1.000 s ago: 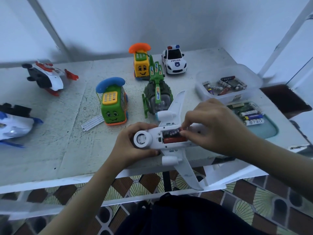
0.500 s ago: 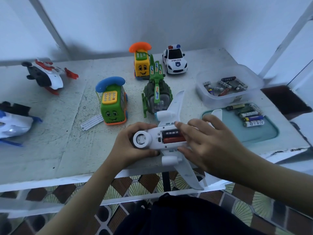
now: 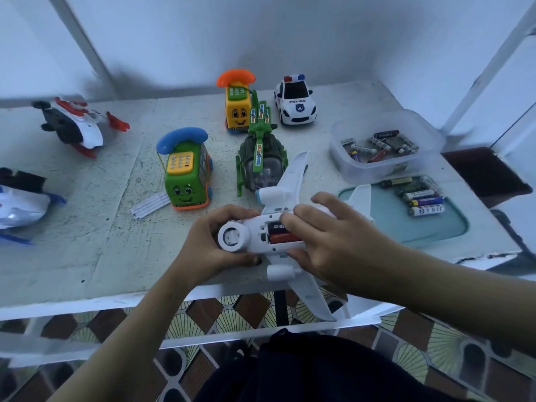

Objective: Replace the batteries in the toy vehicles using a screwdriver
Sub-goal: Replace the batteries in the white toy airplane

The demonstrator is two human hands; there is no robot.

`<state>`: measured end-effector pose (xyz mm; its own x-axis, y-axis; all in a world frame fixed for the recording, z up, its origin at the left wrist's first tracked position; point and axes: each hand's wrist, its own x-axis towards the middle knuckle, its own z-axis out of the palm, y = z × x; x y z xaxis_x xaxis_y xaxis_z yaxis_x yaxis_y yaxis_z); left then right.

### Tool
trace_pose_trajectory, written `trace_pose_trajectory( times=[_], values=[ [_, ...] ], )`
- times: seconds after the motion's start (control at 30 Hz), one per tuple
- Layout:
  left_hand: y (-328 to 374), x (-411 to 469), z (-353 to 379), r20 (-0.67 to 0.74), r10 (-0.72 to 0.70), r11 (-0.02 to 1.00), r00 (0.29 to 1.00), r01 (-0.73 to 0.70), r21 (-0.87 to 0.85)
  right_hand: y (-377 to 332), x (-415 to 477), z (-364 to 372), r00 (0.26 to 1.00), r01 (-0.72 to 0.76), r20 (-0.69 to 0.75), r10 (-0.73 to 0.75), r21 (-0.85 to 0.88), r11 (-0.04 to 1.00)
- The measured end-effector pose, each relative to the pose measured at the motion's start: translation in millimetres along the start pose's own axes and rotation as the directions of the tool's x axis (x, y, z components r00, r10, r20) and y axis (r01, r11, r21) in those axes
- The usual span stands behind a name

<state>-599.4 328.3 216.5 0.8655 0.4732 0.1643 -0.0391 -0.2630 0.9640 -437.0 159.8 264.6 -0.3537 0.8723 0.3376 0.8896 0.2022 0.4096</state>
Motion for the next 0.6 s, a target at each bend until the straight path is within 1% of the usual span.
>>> trace_pose_trajectory(
  times=[0.07,0.13,0.23,0.37,0.43,0.53,0.6],
  values=[
    [0.3,-0.7,-0.1,-0.010,0.010,1.000,1.000,-0.010,0.027,-1.1,4.7,1.1,0.999,0.034,0.005,-0.034,-0.023,0.999],
    [1.4,0.4,-0.6,-0.024,0.008,0.999,1.000,-0.008,0.038,-1.5,6.5,2.1,0.998,0.020,0.056,-0.018,-0.021,1.000],
    [3.2,2.7,-1.3,-0.030,0.007,1.000,1.000,-0.006,0.025,3.7,2.1,-1.1,0.988,-0.085,0.133,0.076,0.060,0.995],
    [2.8,3.4,-0.5,-0.032,0.004,0.998,0.999,-0.002,0.062,13.9,0.5,-11.9,0.970,-0.207,0.155,0.185,0.137,0.969],
    [3.6,3.4,-0.2,-0.031,-0.016,0.998,0.999,0.018,0.063,18.8,0.9,-14.5,0.955,-0.272,0.185,0.233,0.231,0.934],
    [4.4,1.5,1.4,-0.031,-0.043,0.997,0.999,0.045,0.060,29.1,1.8,-15.6,0.903,-0.409,0.293,0.313,0.367,0.836],
    [5.7,-1.2,2.1,-0.041,-0.058,0.997,0.998,0.060,0.050,36.2,3.6,-16.2,0.869,-0.474,0.367,0.332,0.425,0.772]
  ],
)
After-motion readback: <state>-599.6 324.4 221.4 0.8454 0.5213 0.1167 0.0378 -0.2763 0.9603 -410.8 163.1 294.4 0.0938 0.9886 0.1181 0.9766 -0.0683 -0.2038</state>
